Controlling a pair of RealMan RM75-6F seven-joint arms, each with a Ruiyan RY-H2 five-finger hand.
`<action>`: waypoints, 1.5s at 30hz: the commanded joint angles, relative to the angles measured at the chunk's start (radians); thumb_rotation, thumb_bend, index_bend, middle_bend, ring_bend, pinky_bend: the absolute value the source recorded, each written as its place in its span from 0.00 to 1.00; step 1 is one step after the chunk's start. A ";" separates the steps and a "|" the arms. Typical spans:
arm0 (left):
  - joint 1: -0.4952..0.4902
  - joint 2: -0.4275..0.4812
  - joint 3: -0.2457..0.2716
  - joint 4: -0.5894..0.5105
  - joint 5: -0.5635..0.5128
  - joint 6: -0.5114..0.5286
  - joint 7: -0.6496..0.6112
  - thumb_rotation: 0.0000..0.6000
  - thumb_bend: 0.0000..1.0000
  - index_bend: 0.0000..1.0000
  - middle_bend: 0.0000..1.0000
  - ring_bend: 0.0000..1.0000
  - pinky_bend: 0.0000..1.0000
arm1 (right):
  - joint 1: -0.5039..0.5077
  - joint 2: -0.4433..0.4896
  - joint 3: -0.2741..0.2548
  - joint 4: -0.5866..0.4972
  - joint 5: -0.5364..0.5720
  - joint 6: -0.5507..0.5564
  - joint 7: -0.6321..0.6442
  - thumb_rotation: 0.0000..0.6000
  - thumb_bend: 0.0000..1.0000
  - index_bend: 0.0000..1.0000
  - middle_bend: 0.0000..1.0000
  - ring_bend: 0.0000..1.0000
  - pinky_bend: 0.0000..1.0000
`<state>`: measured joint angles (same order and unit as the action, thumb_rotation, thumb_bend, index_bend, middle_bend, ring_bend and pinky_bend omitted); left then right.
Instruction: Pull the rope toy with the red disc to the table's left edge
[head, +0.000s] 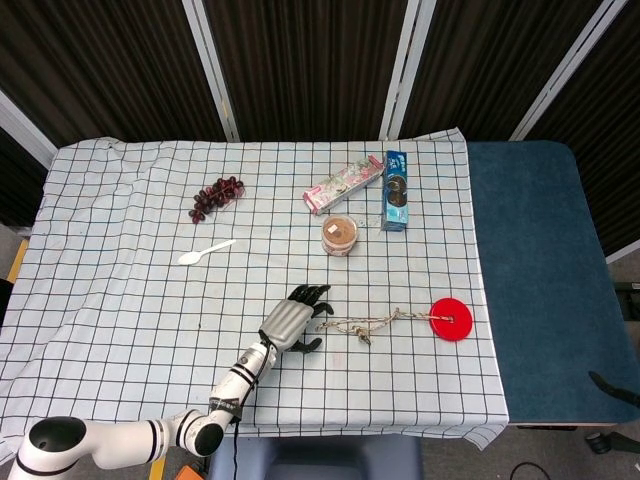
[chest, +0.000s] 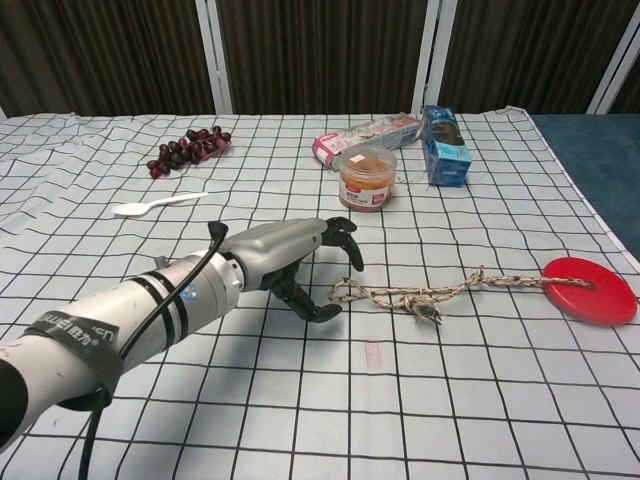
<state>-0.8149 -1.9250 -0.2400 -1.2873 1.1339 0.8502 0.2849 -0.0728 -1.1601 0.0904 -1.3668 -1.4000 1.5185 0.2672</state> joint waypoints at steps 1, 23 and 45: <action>-0.006 -0.011 0.002 0.018 -0.004 0.005 0.002 1.00 0.36 0.31 0.02 0.00 0.00 | -0.001 0.000 0.001 0.001 0.001 0.000 0.002 1.00 0.11 0.00 0.00 0.00 0.00; -0.001 -0.055 0.017 0.073 0.008 0.045 -0.049 1.00 0.59 0.66 0.17 0.00 0.03 | -0.002 0.001 0.005 -0.001 0.009 -0.010 -0.003 1.00 0.11 0.00 0.00 0.00 0.00; 0.391 0.617 0.190 -0.290 0.150 0.497 -0.070 1.00 0.77 0.85 0.23 0.00 0.07 | 0.022 -0.009 0.000 -0.048 -0.022 -0.015 -0.072 1.00 0.11 0.00 0.00 0.00 0.00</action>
<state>-0.4873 -1.3834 -0.0791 -1.5451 1.2622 1.2868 0.2580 -0.0512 -1.1686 0.0906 -1.4151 -1.4225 1.5032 0.1948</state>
